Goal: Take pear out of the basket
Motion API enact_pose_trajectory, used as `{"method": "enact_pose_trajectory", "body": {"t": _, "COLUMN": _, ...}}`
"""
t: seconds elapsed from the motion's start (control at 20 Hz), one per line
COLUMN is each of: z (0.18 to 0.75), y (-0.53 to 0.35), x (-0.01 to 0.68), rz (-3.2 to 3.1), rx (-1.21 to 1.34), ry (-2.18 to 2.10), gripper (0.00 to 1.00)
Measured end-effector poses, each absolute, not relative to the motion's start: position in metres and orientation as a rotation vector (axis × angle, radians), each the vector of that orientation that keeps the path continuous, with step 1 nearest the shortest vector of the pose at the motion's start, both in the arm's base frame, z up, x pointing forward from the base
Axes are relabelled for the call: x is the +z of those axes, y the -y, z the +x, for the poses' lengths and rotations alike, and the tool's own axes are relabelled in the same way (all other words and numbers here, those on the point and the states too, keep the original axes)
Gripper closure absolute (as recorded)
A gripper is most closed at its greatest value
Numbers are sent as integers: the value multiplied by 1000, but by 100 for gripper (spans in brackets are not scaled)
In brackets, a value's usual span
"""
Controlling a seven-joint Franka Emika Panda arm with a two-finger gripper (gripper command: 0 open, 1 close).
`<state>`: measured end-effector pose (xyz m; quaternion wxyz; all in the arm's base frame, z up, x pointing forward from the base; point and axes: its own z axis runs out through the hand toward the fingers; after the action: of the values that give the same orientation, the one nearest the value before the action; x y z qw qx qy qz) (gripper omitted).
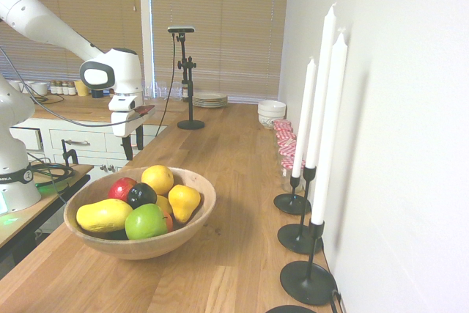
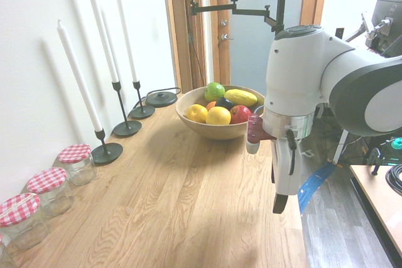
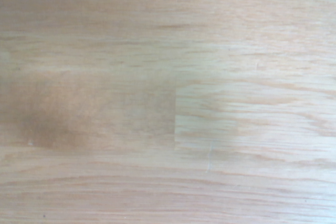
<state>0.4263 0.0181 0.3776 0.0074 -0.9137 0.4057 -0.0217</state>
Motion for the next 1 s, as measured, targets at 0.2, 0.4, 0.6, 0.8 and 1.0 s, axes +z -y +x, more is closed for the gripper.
{"method": "enact_pose_trajectory", "body": {"t": 0.2, "z": 431, "y": -18, "x": 385, "rz": -2855, "rx": -79, "ry": -1267, "gripper": 0}}
{"method": "enact_pose_trajectory", "body": {"t": 0.4, "z": 450, "y": -2, "x": 427, "rz": -2839, "rx": -110, "ry": -1270, "gripper": 0}}
{"method": "enact_pose_trajectory", "body": {"t": 0.6, "z": 464, "y": 43, "x": 471, "rz": -2804, "rx": -153, "ry": -1312, "gripper": 0}}
{"method": "enact_pose_trajectory", "body": {"t": 0.8, "z": 475, "y": 81, "x": 502, "rz": -2760, "rx": -198, "ry": -1364, "gripper": 0}}
{"method": "enact_pose_trajectory", "body": {"t": 1.0, "z": 481, "y": 131, "x": 521, "rz": -2720, "rx": -217, "ry": -1421, "gripper": 0}}
